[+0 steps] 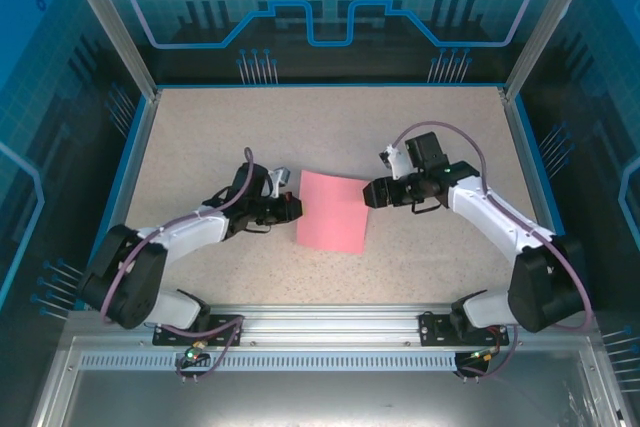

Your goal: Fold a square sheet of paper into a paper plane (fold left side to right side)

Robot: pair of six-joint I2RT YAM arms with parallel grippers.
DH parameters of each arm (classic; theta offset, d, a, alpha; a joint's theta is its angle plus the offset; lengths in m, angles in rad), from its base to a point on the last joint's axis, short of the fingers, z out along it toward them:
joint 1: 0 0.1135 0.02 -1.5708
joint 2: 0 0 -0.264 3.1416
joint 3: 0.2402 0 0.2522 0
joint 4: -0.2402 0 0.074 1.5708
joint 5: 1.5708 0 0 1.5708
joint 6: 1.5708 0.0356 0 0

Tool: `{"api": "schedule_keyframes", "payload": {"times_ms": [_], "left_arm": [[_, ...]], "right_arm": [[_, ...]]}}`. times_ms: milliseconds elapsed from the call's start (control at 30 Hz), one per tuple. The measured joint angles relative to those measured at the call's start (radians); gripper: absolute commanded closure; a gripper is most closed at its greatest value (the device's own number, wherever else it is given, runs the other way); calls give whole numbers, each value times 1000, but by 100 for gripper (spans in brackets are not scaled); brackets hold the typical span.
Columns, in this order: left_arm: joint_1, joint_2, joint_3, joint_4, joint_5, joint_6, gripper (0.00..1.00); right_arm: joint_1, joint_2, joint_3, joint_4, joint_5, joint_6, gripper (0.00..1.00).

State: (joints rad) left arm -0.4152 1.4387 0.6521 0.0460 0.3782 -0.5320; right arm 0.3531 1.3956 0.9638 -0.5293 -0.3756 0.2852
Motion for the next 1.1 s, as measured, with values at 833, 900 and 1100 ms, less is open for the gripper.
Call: {"api": "schedule_keyframes", "payload": {"times_ms": [833,900,1100], "left_arm": [[-3,57,77,-72,6,1,58],[-8,57,77,-29,41,-26,50],[-59,119,127,79,118,-92,40]], "right_arm": [[114,404,-38,251,-46,170,87],[114,404,-38,251,-45,170,87],[111,402,-47,271,-57,176,85]]}}
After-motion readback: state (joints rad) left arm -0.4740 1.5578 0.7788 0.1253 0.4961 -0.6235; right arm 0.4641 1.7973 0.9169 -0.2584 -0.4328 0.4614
